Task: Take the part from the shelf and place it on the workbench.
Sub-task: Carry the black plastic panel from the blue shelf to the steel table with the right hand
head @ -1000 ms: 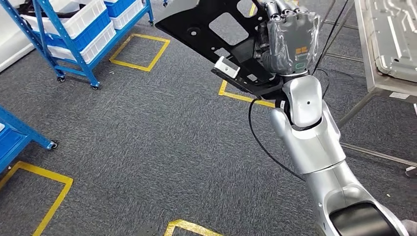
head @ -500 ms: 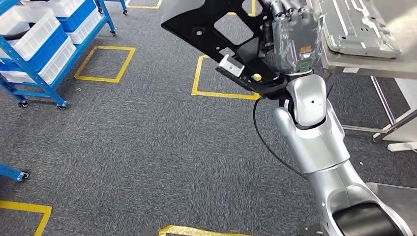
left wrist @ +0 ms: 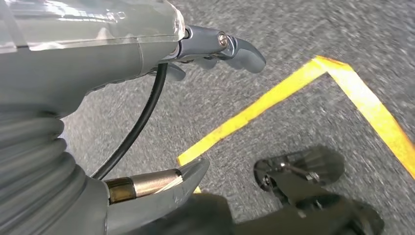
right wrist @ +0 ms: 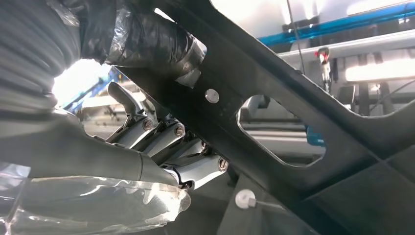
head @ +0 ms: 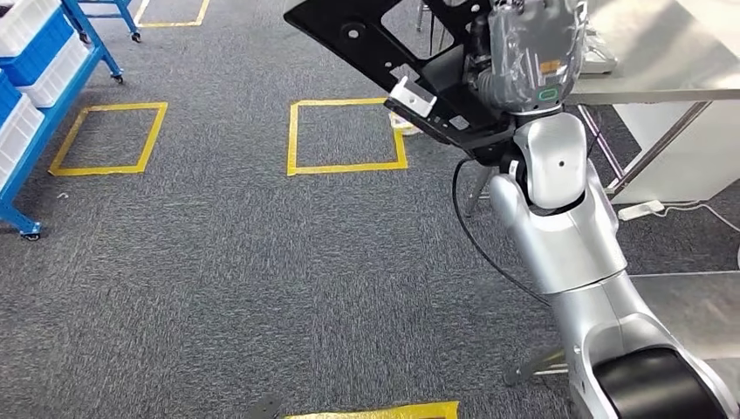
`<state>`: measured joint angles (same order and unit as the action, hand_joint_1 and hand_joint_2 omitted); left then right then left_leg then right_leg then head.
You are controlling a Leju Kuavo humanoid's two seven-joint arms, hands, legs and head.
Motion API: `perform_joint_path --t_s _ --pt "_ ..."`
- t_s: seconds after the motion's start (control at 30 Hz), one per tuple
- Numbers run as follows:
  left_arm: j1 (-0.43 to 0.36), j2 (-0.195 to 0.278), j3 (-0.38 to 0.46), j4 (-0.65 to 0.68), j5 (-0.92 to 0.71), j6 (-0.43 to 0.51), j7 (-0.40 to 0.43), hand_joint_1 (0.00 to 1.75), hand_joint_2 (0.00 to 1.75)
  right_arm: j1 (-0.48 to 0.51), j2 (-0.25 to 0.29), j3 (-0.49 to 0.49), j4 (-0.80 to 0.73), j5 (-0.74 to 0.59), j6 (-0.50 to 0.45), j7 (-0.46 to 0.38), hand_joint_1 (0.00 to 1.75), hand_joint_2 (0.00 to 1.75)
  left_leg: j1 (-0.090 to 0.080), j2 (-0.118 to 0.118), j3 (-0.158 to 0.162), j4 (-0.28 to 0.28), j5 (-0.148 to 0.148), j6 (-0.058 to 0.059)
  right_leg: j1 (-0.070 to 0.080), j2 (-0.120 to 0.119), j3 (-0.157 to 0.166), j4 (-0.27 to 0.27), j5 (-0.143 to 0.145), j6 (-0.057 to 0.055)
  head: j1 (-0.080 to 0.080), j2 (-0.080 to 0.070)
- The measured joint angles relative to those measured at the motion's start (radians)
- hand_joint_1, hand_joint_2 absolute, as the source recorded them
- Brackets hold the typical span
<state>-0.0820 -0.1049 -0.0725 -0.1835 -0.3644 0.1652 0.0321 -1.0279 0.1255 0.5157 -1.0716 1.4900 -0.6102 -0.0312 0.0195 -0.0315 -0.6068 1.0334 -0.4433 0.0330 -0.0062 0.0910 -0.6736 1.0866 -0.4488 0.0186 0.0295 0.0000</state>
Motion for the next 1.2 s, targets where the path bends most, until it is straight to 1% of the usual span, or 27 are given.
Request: perform_joint_path --t_s 0.03,0.07,0.1,0.13,0.17,0.2,0.23,0.3,0.37,0.43,0.47,0.5,0.57,0.63,0.67,0.7,0.73,0.8,0.87,0.93,0.97,1.03,1.07,1.1,1.13,1.17,1.2 --pt "0.001 0.000 0.000 0.000 -0.002 0.000 -0.001 0.00 1.75 -0.004 -0.001 0.000 -0.002 0.000 0.003 -0.001 1.75 1.75 0.000 0.014 0.001 -0.003 0.001 0.004 0.001 -0.038 -0.022 0.048 -0.027 0.002 0.001 0.000" --pt "0.003 0.000 0.000 0.000 -0.003 0.000 -0.001 0.00 1.75 -0.007 -0.001 0.000 -0.002 0.000 0.005 -0.002 1.75 1.75 -0.001 0.027 0.002 -0.004 0.001 0.006 0.002 -0.064 -0.053 0.110 -0.058 0.006 0.003 0.000" --pt "0.004 0.000 0.000 0.000 -0.004 0.000 -0.001 0.00 1.75 -0.007 -0.001 0.000 -0.003 0.000 0.007 -0.004 1.75 1.75 -0.002 0.042 0.002 -0.004 0.000 0.007 0.000 -0.075 -0.084 0.172 -0.082 0.009 0.003 0.000" --pt "0.006 0.000 0.000 0.000 -0.004 0.000 -0.001 0.00 1.75 -0.007 -0.001 0.000 -0.003 0.001 0.009 -0.004 1.75 1.75 -0.002 0.056 0.002 -0.004 -0.002 0.007 -0.003 -0.081 -0.106 0.216 -0.094 0.011 0.003 0.000" --pt "0.006 0.001 0.000 0.000 -0.005 0.000 -0.001 0.00 1.75 -0.006 -0.002 0.000 -0.003 0.001 0.011 -0.005 1.75 1.75 -0.002 0.070 0.003 -0.004 -0.003 0.007 -0.005 -0.085 -0.111 0.224 -0.087 0.012 0.003 0.000" --pt "0.006 0.001 0.000 0.000 -0.005 0.000 -0.001 0.00 1.75 -0.005 -0.002 0.000 -0.003 0.001 0.012 -0.005 1.75 1.75 -0.002 0.083 0.005 -0.004 -0.005 0.006 -0.006 -0.090 -0.095 0.193 -0.062 0.012 0.003 0.000" --pt "0.006 0.000 0.000 0.000 -0.006 0.000 -0.001 0.00 1.75 -0.005 -0.003 0.000 -0.004 0.001 0.013 -0.005 1.75 1.75 -0.002 0.095 0.007 -0.004 -0.007 0.004 -0.005 -0.102 -0.060 0.128 -0.028 0.009 0.003 0.000" --pt "0.005 0.000 0.000 0.000 -0.006 0.000 -0.001 0.00 1.75 -0.007 -0.004 0.000 -0.009 0.001 0.013 -0.005 1.75 1.75 -0.006 0.118 0.014 -0.003 -0.013 -0.002 0.007 -0.148 0.010 -0.006 0.020 -0.001 0.003 0.000" --pt "0.005 0.000 0.000 0.000 -0.006 0.000 -0.001 0.00 1.75 -0.009 -0.003 0.000 -0.013 0.001 0.014 -0.005 1.75 1.75 -0.011 0.139 0.019 -0.003 -0.019 -0.011 0.019 -0.164 0.032 -0.055 0.026 -0.012 0.002 0.000" --pt "0.004 -0.001 0.000 0.000 -0.006 0.000 -0.001 0.00 1.75 -0.008 -0.004 0.000 -0.015 0.001 0.015 -0.005 1.75 1.75 -0.012 0.159 0.025 -0.004 -0.025 -0.021 0.017 -0.136 0.033 -0.060 0.030 -0.022 0.002 0.000" --pt "0.003 -0.001 0.000 0.000 -0.006 0.000 -0.001 0.00 1.75 -0.009 -0.005 0.000 -0.017 0.001 0.015 -0.005 1.75 1.75 -0.011 0.151 0.025 0.003 -0.035 -0.025 0.014 -0.124 0.037 -0.065 0.033 -0.027 0.002 0.000" --pt "0.002 -0.001 0.000 0.000 -0.006 0.000 -0.001 0.00 1.75 -0.010 -0.004 0.000 -0.018 0.001 0.015 -0.005 1.75 1.75 -0.009 0.130 0.018 0.028 -0.052 -0.028 0.010 -0.112 0.042 -0.070 0.035 -0.033 0.001 0.000" --pt "0.003 -0.001 0.000 0.000 -0.006 0.001 -0.002 0.00 1.75 -0.012 -0.002 -0.001 -0.019 0.001 0.016 -0.005 1.75 1.75 -0.006 0.071 -0.029 0.135 -0.108 -0.032 0.005 -0.089 0.047 -0.075 0.037 -0.042 -0.001 0.000" --pt "0.008 -0.001 0.000 0.000 -0.005 0.004 -0.003 0.00 1.75 -0.007 0.000 0.000 -0.019 0.002 0.016 -0.005 1.75 1.75 -0.005 0.045 -0.093 0.256 -0.149 -0.034 0.005 -0.060 0.048 -0.072 0.036 -0.046 -0.002 0.000" --pt "0.011 -0.001 0.000 0.000 -0.004 0.006 -0.004 0.00 1.75 -0.004 0.000 0.000 -0.019 0.003 0.016 -0.005 1.75 1.75 -0.005 0.041 -0.109 0.276 -0.144 -0.034 0.006 -0.044 0.048 -0.069 0.034 -0.046 -0.003 0.000" --pt "0.013 -0.001 0.000 0.000 -0.004 0.009 -0.005 0.00 1.75 -0.001 0.000 0.000 -0.019 0.003 0.016 -0.005 1.75 1.75 -0.005 0.039 -0.107 0.259 -0.119 -0.034 0.005 -0.027 0.048 -0.065 0.033 -0.045 -0.002 0.000" --pt "0.015 -0.001 0.000 0.000 -0.003 0.010 -0.005 0.00 1.75 0.001 0.000 0.000 -0.019 0.003 0.016 -0.005 1.75 1.75 -0.005 0.031 -0.086 0.204 -0.079 -0.032 0.004 -0.011 0.047 -0.060 0.030 -0.044 -0.002 0.000" --pt "0.017 -0.001 0.000 0.000 -0.003 0.012 -0.006 0.00 1.75 0.004 0.000 0.000 -0.021 0.003 0.015 -0.005 1.75 1.75 0.000 -0.018 -0.032 0.074 -0.018 -0.028 0.002 0.018 0.043 -0.047 0.023 -0.036 -0.002 0.000" --pt "0.019 -0.001 0.000 0.000 -0.004 0.014 -0.006 0.00 1.75 0.011 0.001 0.000 -0.024 0.003 0.015 -0.005 1.75 1.75 0.001 -0.056 -0.006 0.018 -0.007 -0.025 -0.003 0.043 0.034 -0.041 0.021 -0.025 -0.002 0.000" --pt "0.019 -0.002 0.000 0.000 -0.005 0.014 -0.006 0.00 1.75 0.020 0.000 0.000 -0.027 0.003 0.015 -0.005 1.75 1.75 0.000 -0.041 -0.001 0.011 -0.006 -0.021 -0.006 0.067 0.028 -0.046 0.026 -0.011 -0.003 0.000" --pt "0.019 -0.002 0.000 0.000 -0.005 0.014 -0.006 0.00 1.75 0.023 -0.001 0.000 -0.028 0.002 0.014 -0.004 1.75 1.75 0.001 -0.027 0.002 0.004 -0.003 -0.016 -0.004 0.060 0.025 -0.043 0.024 -0.006 -0.002 0.000" --pt "0.019 -0.004 0.000 0.000 -0.006 0.014 -0.007 0.00 1.75 0.024 -0.003 -0.001 -0.032 0.001 0.014 -0.004 1.75 1.75 0.006 0.001 0.007 -0.009 0.003 -0.004 0.002 0.003 0.001 0.005 -0.006 0.003 0.004 0.000" --pt "0.020 -0.004 0.000 0.000 -0.006 0.014 -0.008 0.00 1.75 0.024 -0.003 -0.001 -0.034 0.001 0.014 -0.004 1.75 1.75 0.004 0.015 0.009 -0.011 0.003 0.000 0.003 -0.036 -0.025 0.057 -0.034 0.007 0.007 0.000" --pt "0.021 -0.005 0.000 0.000 -0.006 0.014 -0.008 0.00 1.75 0.026 -0.003 -0.001 -0.035 0.001 0.014 -0.004 1.75 1.75 0.003 0.029 0.010 -0.011 0.002 0.002 0.001 -0.062 -0.057 0.121 -0.063 0.010 0.010 0.000" --pt "0.023 -0.006 0.000 0.000 -0.006 0.014 -0.008 0.00 1.75 0.028 -0.003 -0.001 -0.036 0.001 0.014 -0.004 1.75 1.75 0.002 0.043 0.011 -0.011 0.000 0.003 -0.002 -0.074 -0.088 0.179 -0.082 0.014 0.010 0.000" --pt "0.024 -0.006 0.000 0.000 -0.006 0.014 -0.008 0.00 1.75 0.031 -0.003 -0.001 -0.036 0.001 0.014 -0.004 1.75 1.75 0.002 0.058 0.012 -0.011 -0.003 0.004 -0.005 -0.081 -0.109 0.214 -0.087 0.017 0.010 0.000" --pt "0.024 -0.006 0.000 0.000 -0.006 0.014 -0.009 0.00 1.75 0.034 -0.004 -0.001 -0.036 0.001 0.014 -0.004 1.75 1.75 0.002 0.071 0.014 -0.011 -0.006 0.003 -0.008 -0.086 -0.112 0.215 -0.074 0.019 0.010 0.000"
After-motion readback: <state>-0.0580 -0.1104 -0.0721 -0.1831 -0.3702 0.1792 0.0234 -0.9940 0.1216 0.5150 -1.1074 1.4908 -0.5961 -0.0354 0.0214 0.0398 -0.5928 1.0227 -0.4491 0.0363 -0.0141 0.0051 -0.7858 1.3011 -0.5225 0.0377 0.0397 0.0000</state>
